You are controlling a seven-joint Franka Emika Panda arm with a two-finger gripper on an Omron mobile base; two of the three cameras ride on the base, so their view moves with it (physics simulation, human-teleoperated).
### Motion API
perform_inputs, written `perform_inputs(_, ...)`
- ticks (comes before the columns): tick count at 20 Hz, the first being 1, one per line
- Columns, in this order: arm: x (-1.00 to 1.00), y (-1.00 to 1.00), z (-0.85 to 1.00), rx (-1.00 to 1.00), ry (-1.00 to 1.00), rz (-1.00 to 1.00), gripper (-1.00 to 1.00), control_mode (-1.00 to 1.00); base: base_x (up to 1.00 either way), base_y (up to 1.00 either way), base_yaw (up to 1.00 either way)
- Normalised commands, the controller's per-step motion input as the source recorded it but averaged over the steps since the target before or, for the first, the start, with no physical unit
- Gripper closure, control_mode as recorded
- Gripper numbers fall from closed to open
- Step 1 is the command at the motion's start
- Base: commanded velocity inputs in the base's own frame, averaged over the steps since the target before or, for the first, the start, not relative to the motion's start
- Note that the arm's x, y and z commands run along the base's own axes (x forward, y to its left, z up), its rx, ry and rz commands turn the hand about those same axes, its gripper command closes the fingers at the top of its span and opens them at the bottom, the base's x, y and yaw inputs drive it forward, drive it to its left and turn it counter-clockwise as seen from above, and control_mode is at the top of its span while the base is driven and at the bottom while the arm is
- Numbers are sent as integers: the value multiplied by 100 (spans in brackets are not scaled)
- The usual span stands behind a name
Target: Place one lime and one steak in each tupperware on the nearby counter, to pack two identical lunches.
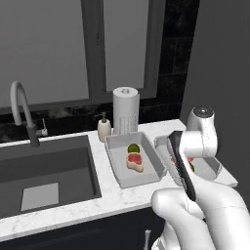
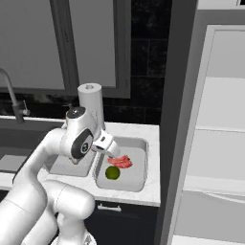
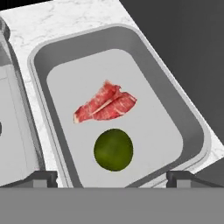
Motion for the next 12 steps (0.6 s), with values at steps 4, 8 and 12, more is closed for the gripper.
perform_inputs(4, -65, 60, 25, -11, -4, 1, -100, -100, 0, 0, 0)
perform_inputs(8, -52, 63, 32, -15, -8, 0, -100, -100, 0, 0, 0)
perform_inputs(12, -31, 52, 24, -11, -3, 0, -100, -100, 0, 0, 0)
